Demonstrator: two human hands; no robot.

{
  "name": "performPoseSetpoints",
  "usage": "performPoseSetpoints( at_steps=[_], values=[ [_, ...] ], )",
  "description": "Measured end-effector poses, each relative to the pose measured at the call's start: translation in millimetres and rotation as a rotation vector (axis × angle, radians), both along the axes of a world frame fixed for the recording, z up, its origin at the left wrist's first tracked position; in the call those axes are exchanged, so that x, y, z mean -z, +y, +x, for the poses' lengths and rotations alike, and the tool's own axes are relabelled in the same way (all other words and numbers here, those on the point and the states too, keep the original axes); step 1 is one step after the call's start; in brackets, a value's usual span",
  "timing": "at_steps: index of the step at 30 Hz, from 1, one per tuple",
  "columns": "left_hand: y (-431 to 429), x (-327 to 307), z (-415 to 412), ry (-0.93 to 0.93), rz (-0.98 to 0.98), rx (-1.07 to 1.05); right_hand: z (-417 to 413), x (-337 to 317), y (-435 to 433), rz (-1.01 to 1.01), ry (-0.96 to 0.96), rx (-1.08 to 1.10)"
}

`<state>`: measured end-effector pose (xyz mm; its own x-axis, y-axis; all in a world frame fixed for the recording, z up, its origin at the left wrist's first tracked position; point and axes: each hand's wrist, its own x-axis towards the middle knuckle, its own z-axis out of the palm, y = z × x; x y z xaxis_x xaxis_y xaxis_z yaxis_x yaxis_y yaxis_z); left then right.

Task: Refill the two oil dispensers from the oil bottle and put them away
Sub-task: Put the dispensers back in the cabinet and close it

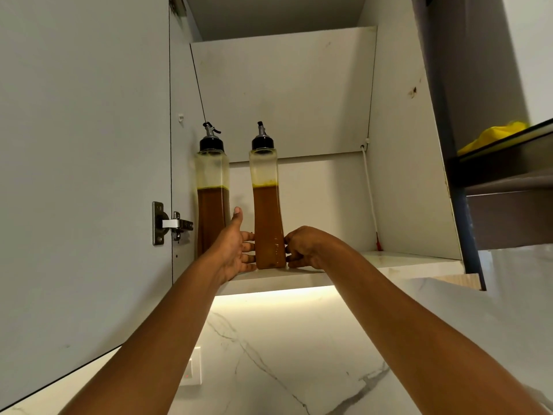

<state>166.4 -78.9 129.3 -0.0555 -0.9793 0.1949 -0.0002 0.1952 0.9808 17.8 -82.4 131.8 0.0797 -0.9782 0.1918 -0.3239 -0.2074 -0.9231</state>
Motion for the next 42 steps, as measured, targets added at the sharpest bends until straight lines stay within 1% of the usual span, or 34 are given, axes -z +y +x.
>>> performPoseSetpoints(
  at_steps=[4, 19, 22, 24, 25, 26, 28, 30, 32, 34, 37, 40, 42],
  values=[
    [3, 0, 0, -0.001, -0.006, 0.004, 1, -1, 6, 0.007, -0.034, 0.018],
    [17, 1, -6, -0.063, 0.005, 0.020, -2, 0, 13, 0.026, -0.036, 0.097],
    [30, 6, -14, -0.124, -0.048, -0.107, -3, 3, 26, -0.015, -0.118, 0.148],
    [46, 17, -21, -0.183, -0.183, -0.257, -6, 13, 44, -0.159, -0.162, 0.158],
    [57, 27, -23, -0.172, -0.288, -0.310, -8, 22, 57, -0.247, -0.210, 0.128],
    [69, 38, -25, -0.126, -0.404, -0.324, -11, 35, 72, -0.336, -0.273, 0.086],
    [96, 74, -28, -0.010, -0.550, -0.300, -19, 72, 103, -0.497, -0.347, 0.055],
    [116, 126, -33, 0.021, -0.586, -0.269, -30, 125, 123, -0.565, -0.300, 0.072],
    [122, 188, -38, 0.013, -0.552, -0.209, -42, 181, 136, -0.567, -0.225, 0.098],
    [120, 252, -42, -0.026, -0.451, -0.168, -56, 241, 137, -0.498, -0.183, 0.129],
    [111, 339, -46, -0.032, -0.252, -0.123, -79, 327, 129, -0.308, -0.168, 0.204],
    [100, 409, -52, -0.062, -0.074, -0.062, -100, 402, 120, -0.119, -0.175, 0.295],
    [92, 449, -58, -0.082, 0.041, -0.008, -108, 444, 114, 0.025, -0.154, 0.274]
  ],
)
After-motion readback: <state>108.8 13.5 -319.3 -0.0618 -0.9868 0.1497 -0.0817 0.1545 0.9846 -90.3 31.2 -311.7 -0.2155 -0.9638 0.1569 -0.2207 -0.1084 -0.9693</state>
